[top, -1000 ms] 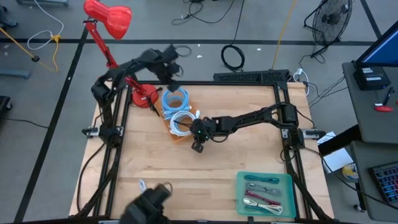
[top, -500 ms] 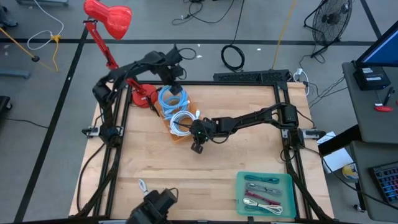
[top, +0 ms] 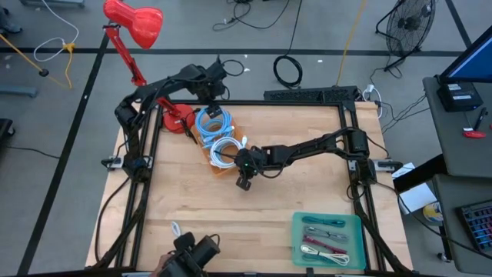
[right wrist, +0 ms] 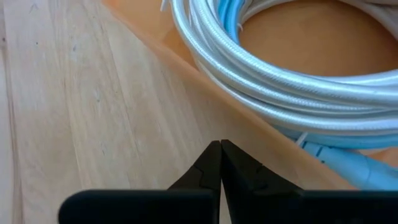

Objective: Pick & Place USB Port
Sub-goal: Put the light blue wire cable into the orange bin

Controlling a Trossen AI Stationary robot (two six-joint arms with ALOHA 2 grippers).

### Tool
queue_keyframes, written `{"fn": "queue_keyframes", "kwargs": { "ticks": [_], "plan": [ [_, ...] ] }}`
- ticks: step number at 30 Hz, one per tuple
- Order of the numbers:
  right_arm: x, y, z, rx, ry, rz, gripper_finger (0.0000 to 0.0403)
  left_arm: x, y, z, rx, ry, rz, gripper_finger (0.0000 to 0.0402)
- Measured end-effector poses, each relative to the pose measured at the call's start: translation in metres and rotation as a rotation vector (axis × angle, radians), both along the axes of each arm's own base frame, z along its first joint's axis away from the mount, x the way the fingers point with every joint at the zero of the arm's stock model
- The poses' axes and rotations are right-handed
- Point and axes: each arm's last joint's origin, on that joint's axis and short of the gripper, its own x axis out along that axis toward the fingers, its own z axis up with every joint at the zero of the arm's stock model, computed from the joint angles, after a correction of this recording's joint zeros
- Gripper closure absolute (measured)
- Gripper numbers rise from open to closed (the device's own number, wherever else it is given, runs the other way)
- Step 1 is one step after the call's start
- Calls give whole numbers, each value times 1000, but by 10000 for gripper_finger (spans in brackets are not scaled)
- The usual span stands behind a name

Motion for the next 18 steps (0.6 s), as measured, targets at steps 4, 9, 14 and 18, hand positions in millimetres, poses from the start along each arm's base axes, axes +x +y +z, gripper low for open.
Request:
{"fn": "queue_keyframes", "kwargs": {
  "ticks": [4,9,14,18],
  "plan": [
    [0,0,0,0,0,0,403,-4,2,0,-8,18,-4,135],
    [0,0,0,5,0,-6,403,-9,6,-1,-15,21,7,135],
    [0,0,0,5,0,-7,403,-14,7,-5,-41,17,16,135],
    [0,0,0,5,0,-7,403,-18,3,-18,-77,52,8,135]
  ]
}}
